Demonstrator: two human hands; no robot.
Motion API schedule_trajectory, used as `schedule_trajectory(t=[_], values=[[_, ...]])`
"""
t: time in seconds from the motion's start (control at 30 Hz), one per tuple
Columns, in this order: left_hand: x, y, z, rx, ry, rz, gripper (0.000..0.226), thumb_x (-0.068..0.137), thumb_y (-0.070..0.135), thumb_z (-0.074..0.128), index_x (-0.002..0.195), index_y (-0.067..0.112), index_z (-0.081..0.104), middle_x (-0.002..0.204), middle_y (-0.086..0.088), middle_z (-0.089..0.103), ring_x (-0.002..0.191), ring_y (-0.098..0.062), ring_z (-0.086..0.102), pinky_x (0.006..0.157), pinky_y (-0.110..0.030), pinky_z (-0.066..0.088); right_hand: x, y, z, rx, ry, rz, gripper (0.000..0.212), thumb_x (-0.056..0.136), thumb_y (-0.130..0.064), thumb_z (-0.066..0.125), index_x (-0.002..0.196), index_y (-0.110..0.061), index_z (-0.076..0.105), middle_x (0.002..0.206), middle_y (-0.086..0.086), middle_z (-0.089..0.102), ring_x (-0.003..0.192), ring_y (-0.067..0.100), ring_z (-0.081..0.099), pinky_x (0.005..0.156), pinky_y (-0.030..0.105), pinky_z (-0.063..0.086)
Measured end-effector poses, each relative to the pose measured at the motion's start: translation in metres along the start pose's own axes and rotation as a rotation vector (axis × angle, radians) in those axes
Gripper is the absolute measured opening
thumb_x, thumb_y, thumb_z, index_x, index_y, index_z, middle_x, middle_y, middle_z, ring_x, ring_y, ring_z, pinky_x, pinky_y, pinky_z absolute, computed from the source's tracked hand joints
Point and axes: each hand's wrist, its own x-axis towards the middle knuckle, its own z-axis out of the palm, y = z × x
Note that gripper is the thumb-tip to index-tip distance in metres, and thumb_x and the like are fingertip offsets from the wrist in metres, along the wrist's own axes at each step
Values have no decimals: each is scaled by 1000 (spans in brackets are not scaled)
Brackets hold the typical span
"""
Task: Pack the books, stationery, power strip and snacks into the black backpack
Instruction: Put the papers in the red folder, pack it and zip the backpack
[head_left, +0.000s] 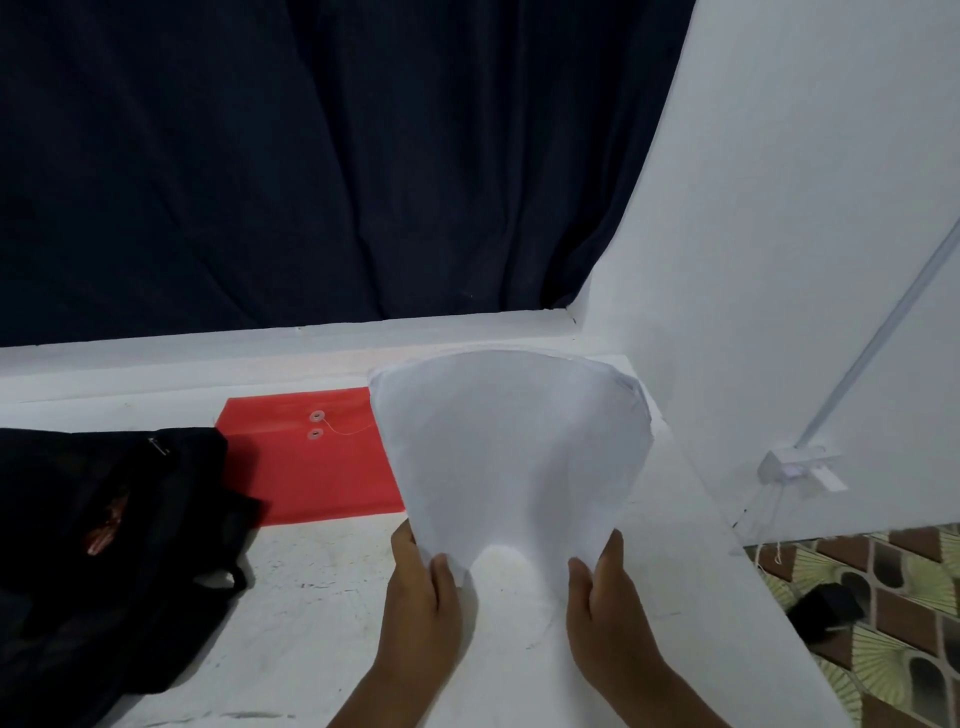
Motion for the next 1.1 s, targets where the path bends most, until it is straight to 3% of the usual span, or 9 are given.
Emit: schedule_trajectory(t=[0.17,0.3,0.47,0.6,0.67,0.73,0.83,0.93,1.1], values=[[1,-2,-3,74,-79,-25,33,98,-6,40,99,26,33,89,0,64,74,-11,66,62,-11,47,2,3,1,3,2,48,40,103,-9,40,138,-24,29,113,-9,56,92,-1,52,76,-8,31],[4,2,-6,90,-105,-48,26,98,-8,39,105,16,31,68,2,54,62,1,61,54,-12,43,4,2,-6,-6,12,64,33,101,-8,42,125,-29,34,99,-21,57,78,-8,56,69,-3,37],[19,0,-6,152,-198,-171,25,93,-7,40,116,4,37,70,-3,49,62,-10,50,53,-23,35,15,8,-20,16,137,97,31,93,-1,49,113,-24,51,86,-13,66,76,-5,61,59,8,43],[20,15,-2,166,-339,-228,39,90,-6,41,117,21,37,75,2,52,65,-7,50,49,-13,40,16,11,-31,26,176,154,37,89,2,48,110,-27,57,91,-16,68,82,-6,60,60,7,43],[19,18,4,188,-357,-245,33,89,5,45,113,26,40,81,1,61,70,-7,56,56,-11,43,14,12,-37,24,176,185,39,87,4,47,108,-27,58,88,-15,67,78,-6,60,58,8,43],[19,12,12,318,-354,-205,22,78,26,45,100,24,47,78,1,62,76,-14,58,74,-27,45,12,19,-43,-12,181,216,40,86,4,47,108,-27,58,86,-16,67,76,-5,60,57,9,44],[15,0,26,482,-368,-103,14,78,36,54,88,31,45,92,17,53,95,-13,44,88,-33,29,11,37,-51,-105,191,295,37,85,-4,45,114,-24,59,90,-7,68,77,7,63,67,23,51],[4,-15,39,537,-346,11,25,79,43,57,100,39,42,118,26,33,110,-5,24,90,-30,15,9,52,-57,-286,158,340,36,83,-8,48,115,-20,59,100,0,66,89,18,61,81,37,52],[-2,-21,43,540,-300,108,70,76,46,58,141,39,32,129,32,23,126,-7,23,96,-32,16,10,60,-58,-529,119,315,61,87,-15,53,147,-19,41,140,-1,48,122,22,44,96,37,40]])
